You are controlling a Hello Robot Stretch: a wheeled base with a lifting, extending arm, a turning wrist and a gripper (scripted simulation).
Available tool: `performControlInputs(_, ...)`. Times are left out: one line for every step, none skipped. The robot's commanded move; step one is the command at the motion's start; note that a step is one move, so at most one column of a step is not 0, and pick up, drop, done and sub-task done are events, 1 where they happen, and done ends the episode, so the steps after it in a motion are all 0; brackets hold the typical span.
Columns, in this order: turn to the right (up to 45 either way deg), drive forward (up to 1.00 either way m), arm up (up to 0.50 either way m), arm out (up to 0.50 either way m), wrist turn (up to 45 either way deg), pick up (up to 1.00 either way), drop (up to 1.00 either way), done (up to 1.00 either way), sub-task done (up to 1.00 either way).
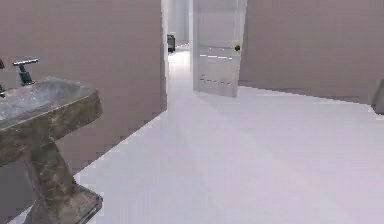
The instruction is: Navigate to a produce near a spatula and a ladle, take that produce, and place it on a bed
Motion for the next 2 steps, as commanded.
performControlInputs(0.0, 1.0, 0.0, 0.0, 0.0, 0.0, 0.0, 0.0, 0.0)
performControlInputs(0.0, 1.0, 0.0, 0.0, 0.0, 0.0, 0.0, 0.0, 0.0)
